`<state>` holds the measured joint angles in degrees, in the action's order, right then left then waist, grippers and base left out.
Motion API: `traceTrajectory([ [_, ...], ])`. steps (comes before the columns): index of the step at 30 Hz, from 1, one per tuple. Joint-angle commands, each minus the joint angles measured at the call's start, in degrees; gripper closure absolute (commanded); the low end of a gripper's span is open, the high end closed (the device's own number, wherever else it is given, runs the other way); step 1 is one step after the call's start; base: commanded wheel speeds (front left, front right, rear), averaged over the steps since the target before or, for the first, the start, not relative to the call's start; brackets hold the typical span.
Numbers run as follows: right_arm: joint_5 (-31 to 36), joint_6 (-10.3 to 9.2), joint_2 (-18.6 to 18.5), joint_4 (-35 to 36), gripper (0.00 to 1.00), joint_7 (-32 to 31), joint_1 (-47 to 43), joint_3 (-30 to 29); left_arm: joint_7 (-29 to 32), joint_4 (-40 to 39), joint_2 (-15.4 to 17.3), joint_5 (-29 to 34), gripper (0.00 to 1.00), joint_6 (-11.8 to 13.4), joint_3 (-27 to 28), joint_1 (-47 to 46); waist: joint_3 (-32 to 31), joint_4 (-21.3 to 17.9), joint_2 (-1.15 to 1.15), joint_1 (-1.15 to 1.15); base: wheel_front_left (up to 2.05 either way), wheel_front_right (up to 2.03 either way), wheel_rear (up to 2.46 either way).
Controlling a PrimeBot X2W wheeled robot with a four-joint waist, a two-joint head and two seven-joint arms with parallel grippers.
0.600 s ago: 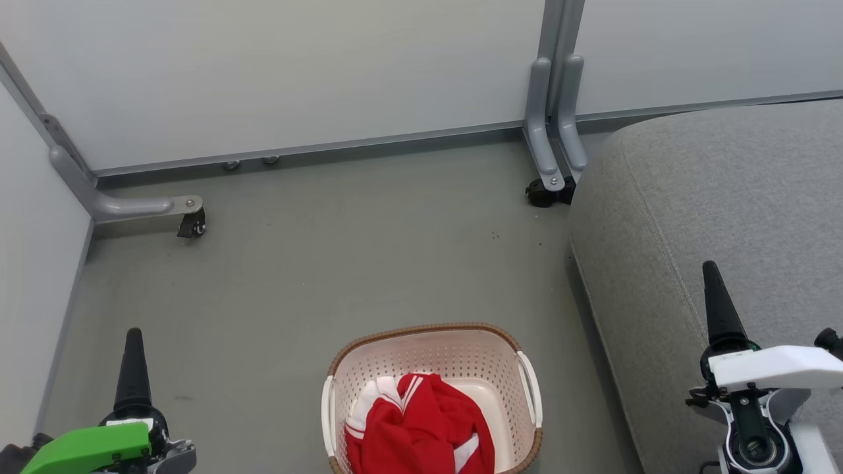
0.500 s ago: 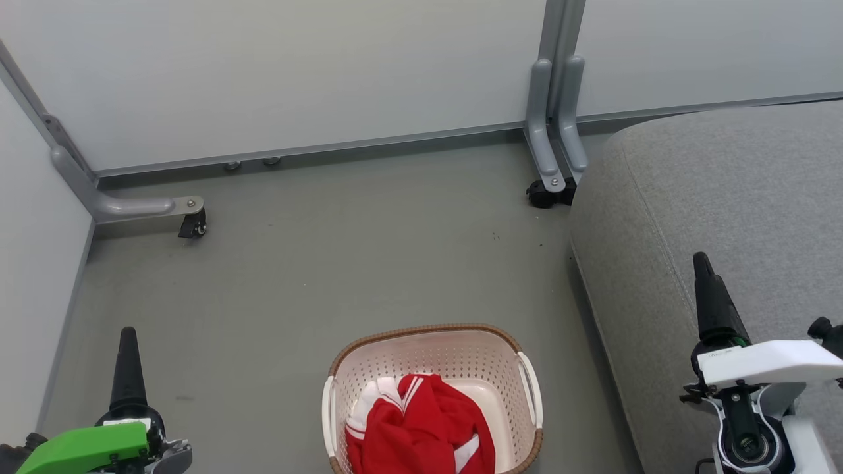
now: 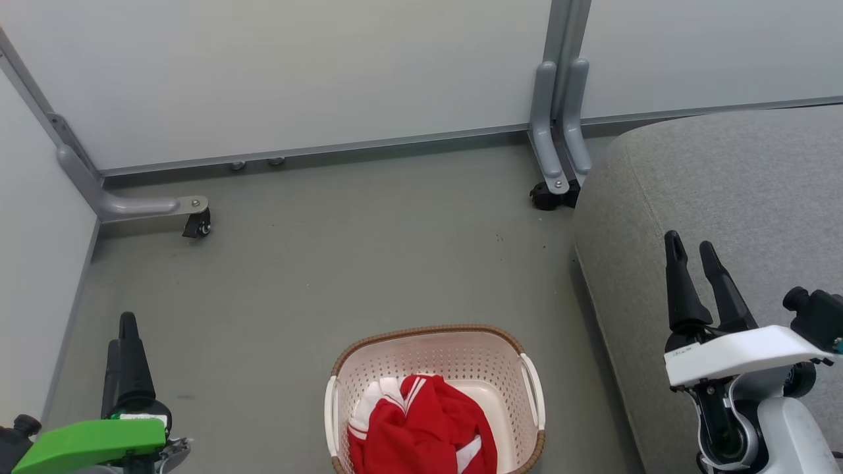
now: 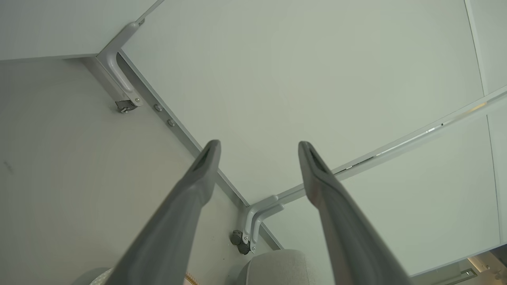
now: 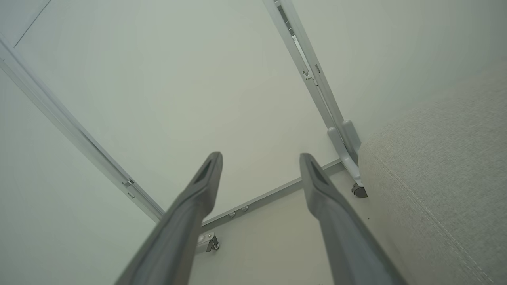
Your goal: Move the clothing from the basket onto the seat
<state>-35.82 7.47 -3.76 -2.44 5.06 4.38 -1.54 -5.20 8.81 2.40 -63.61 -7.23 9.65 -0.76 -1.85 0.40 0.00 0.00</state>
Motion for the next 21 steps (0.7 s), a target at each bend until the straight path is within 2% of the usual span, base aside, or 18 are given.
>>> traceTrajectory([
  [1,2.7,0.02,-0.6,1.5,0.00,0.6,1.5,0.6,-0.5,-1.3,0.4,2.3,0.00,-0.2,-0.2,0.0,0.0,0.0,0.00,0.00,0.00,0.00,0.00],
  [6,7.2,0.02,-0.8,2.7,0.00,1.5,1.3,1.8,-1.3,-3.0,0.4,8.1,0.00,0.1,-1.0,0.5,0.0,0.1,0.00,0.00,0.00,0.00,0.00],
  [15,14.1,0.02,-0.9,2.8,0.00,3.0,-0.2,3.6,-2.8,-6.2,0.5,21.3,0.00,3.1,-6.2,1.8,-0.4,0.1,0.00,0.00,0.00,0.00,0.00],
  [21,16.7,0.02,0.0,2.3,0.00,3.9,-1.7,3.0,-3.7,-5.6,0.5,27.0,0.00,4.9,-10.0,2.8,-0.7,-0.1,0.00,0.00,0.00,0.00,0.00],
])
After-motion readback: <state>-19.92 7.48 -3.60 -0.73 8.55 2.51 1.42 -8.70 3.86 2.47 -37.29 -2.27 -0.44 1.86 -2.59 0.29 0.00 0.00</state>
